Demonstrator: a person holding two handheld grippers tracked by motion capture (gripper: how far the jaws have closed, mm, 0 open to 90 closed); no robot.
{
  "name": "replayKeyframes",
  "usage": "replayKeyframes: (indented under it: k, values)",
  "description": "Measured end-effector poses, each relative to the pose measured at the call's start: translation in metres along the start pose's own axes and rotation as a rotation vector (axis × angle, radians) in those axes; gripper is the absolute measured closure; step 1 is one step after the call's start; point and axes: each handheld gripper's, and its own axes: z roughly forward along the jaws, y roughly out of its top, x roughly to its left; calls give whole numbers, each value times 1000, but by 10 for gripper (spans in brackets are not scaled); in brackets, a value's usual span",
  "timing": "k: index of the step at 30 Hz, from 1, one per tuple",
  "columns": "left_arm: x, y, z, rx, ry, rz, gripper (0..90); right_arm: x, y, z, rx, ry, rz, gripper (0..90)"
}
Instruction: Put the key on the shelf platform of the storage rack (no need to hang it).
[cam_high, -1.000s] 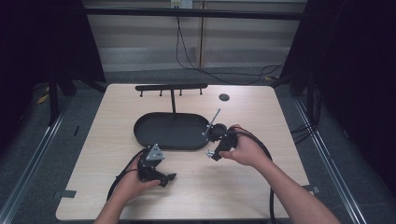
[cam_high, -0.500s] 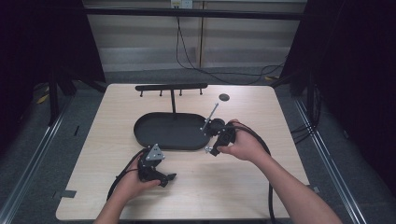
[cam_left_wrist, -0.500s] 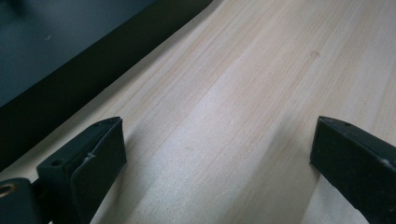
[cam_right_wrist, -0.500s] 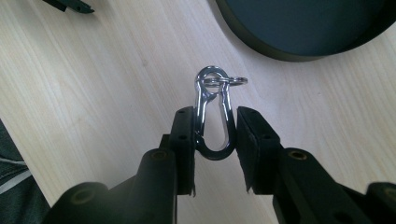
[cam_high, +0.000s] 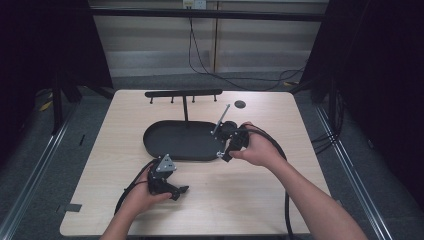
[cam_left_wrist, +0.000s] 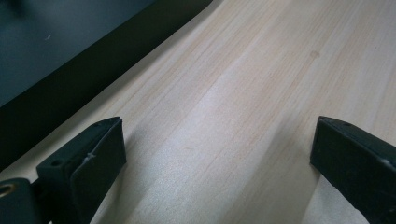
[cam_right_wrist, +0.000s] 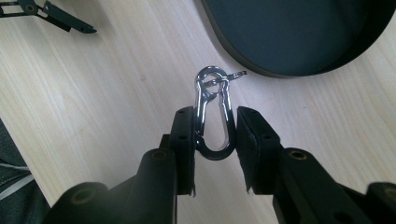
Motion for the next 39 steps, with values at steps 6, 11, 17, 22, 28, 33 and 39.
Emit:
replayKeyframes:
  k: [6,11,17,22,28,33,39]
  values:
    - [0,0,0,2,-1,0,29,-2,6,-4,-3,-5,-6,691]
    - [0,0,0,-3,-2,-8,29,-3,9,-7,-5,-6,-7,690]
    - [0,0,0,-1,-2,-8,29,-4,14,-9,-7,-7,-7,691]
    - [0,0,0,0,-1,-7,29,-5,17,-12,-13,-8,-6,690]
    - [0,0,-1,7,-3,0,29,-7,20,-14,-10,-8,-4,691]
    - [0,0,0,2,-3,-7,29,-9,22,-17,-6,-10,-1,690]
    - [0,0,-1,7,-3,0,29,-16,22,-18,-13,-12,11,691]
